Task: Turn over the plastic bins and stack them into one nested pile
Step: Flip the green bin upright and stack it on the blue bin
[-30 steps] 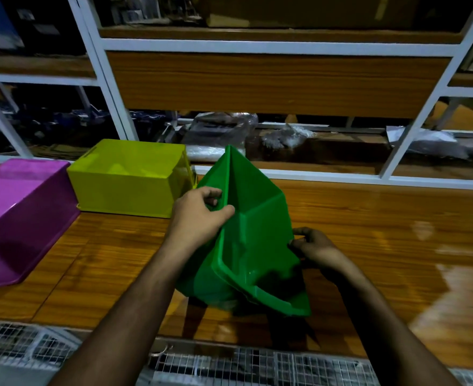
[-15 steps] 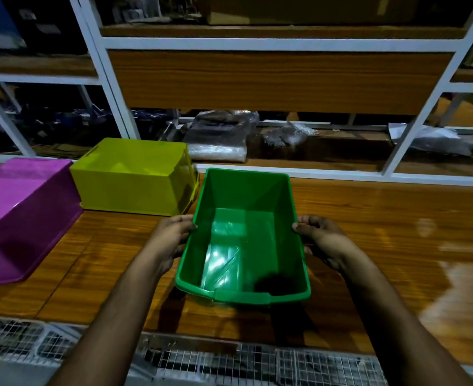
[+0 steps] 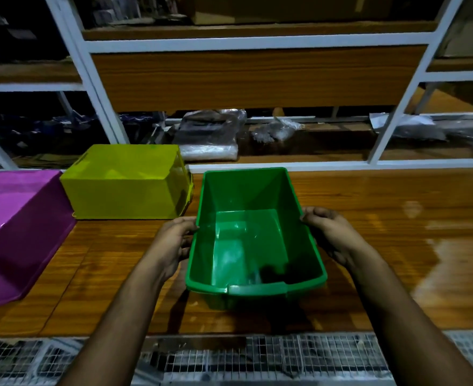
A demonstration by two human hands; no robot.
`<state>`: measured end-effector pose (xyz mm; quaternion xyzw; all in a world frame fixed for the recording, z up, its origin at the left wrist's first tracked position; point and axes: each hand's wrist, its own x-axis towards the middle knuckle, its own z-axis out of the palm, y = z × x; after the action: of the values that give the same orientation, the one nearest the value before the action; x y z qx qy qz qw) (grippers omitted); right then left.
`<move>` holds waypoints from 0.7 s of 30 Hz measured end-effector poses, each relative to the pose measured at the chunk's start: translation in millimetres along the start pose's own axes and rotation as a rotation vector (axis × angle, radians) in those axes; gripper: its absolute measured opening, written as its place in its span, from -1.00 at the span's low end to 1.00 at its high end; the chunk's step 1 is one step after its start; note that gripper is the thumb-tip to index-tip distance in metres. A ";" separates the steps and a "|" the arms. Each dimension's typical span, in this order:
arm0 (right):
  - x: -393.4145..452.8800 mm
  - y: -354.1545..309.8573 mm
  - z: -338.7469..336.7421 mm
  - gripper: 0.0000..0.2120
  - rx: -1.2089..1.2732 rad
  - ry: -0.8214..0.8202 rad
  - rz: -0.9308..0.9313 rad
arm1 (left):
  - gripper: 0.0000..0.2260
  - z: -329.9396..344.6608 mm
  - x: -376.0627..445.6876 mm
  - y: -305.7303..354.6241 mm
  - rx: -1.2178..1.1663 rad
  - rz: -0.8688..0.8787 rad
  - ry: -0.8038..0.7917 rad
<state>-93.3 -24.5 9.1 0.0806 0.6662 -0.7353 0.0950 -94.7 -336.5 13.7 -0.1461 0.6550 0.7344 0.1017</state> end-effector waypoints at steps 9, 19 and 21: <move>-103.4 7.1 -63.1 -0.80 0.128 0.321 -0.042 | -0.80 79.5 -6.5 13.6 0.090 0.043 -0.336; -268.3 38.3 -208.6 -0.71 0.360 0.673 -0.089 | -0.73 277.2 -67.5 -21.7 0.185 -0.031 -0.787; -311.2 43.1 -253.1 -0.68 0.411 0.747 -0.125 | -0.73 338.0 -87.6 -40.4 0.217 -0.064 -0.866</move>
<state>216.9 233.3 18.7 0.3180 0.4981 -0.7775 -0.2152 -26.4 7.3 40.0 0.1663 0.6204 0.6513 0.4041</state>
